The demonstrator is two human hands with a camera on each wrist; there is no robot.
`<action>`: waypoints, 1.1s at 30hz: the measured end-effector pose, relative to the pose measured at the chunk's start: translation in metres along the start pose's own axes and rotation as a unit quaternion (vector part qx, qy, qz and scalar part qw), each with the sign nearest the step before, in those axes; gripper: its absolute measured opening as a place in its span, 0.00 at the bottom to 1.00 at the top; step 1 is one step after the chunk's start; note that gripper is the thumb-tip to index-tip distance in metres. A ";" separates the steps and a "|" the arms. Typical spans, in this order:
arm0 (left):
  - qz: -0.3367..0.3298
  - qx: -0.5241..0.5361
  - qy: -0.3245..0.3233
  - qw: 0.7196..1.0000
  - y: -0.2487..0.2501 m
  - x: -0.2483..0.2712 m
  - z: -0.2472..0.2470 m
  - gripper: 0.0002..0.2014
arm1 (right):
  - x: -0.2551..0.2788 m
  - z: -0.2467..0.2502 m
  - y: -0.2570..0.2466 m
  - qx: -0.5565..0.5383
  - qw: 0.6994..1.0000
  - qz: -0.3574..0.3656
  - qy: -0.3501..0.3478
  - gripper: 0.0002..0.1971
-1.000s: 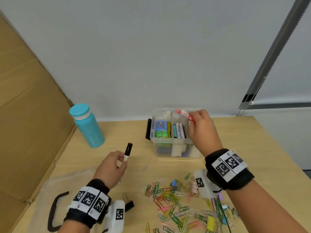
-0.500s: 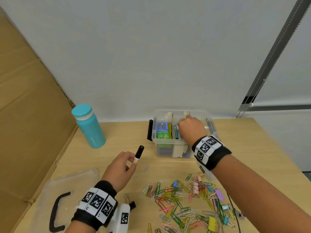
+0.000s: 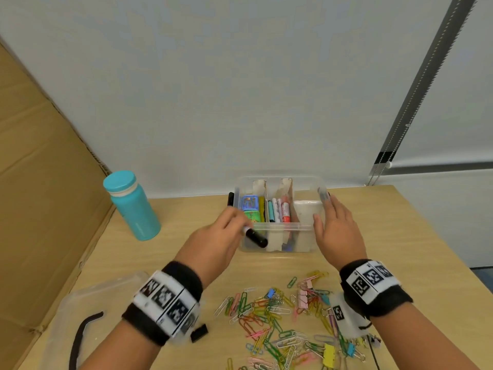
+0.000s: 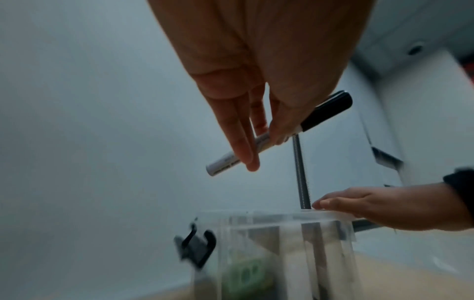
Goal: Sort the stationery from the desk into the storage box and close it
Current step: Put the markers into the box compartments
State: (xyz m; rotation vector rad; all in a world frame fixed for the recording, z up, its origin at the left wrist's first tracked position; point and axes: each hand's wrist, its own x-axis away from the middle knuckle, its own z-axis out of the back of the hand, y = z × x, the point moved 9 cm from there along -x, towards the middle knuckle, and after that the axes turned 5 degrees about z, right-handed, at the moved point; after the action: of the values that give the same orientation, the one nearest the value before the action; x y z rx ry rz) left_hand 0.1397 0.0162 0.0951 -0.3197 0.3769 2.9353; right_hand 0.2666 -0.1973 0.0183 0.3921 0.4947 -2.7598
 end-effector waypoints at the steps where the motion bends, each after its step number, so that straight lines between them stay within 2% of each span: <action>1: -0.012 -0.039 -0.008 0.999 0.009 -0.016 0.001 0.13 | 0.001 -0.005 0.002 -0.025 1.000 -0.008 -0.005 0.30; 5: -0.037 -0.140 -0.061 0.988 0.027 -0.080 -0.013 0.21 | 0.002 -0.013 0.003 -0.074 0.996 -0.045 -0.009 0.30; 8: -0.065 -0.179 -0.116 0.975 0.033 -0.113 -0.034 0.22 | 0.003 -0.011 0.001 -0.062 0.997 -0.047 -0.001 0.30; 11: -0.078 -0.211 -0.170 0.959 0.034 -0.131 -0.058 0.22 | 0.003 -0.011 0.002 -0.050 0.998 -0.043 -0.002 0.30; 14: -0.044 -0.204 -0.247 0.946 0.025 -0.135 -0.082 0.23 | 0.003 -0.012 0.001 -0.046 0.998 -0.041 -0.005 0.30; 16: -0.038 -0.208 -0.263 0.941 0.023 -0.133 -0.090 0.23 | 0.003 -0.012 0.001 -0.045 0.998 -0.042 -0.001 0.30; 21: 0.003 -0.148 -0.224 0.963 0.018 -0.127 -0.083 0.25 | 0.004 -0.011 0.002 -0.041 0.998 -0.041 0.001 0.30; 25: 0.007 -0.027 -0.106 0.994 0.019 -0.107 -0.053 0.23 | 0.005 -0.011 0.001 -0.043 0.998 -0.039 0.003 0.30; 29: 0.004 0.035 0.002 0.999 0.011 -0.063 -0.024 0.15 | 0.004 -0.013 0.002 -0.049 0.998 -0.038 0.003 0.30; 31: 0.017 0.048 0.022 0.998 0.001 -0.039 -0.020 0.13 | 0.004 -0.014 0.003 -0.055 0.998 -0.037 -0.003 0.30; 33: 0.046 0.052 0.006 0.998 -0.012 -0.014 -0.028 0.12 | 0.005 -0.014 0.004 -0.062 0.998 -0.030 -0.011 0.29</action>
State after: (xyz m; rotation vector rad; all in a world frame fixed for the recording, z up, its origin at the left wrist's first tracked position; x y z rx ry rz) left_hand 0.1606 0.0184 0.0694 -0.3141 0.5578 2.9903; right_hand 0.2658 -0.1965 0.0027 0.3219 0.6774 -2.7697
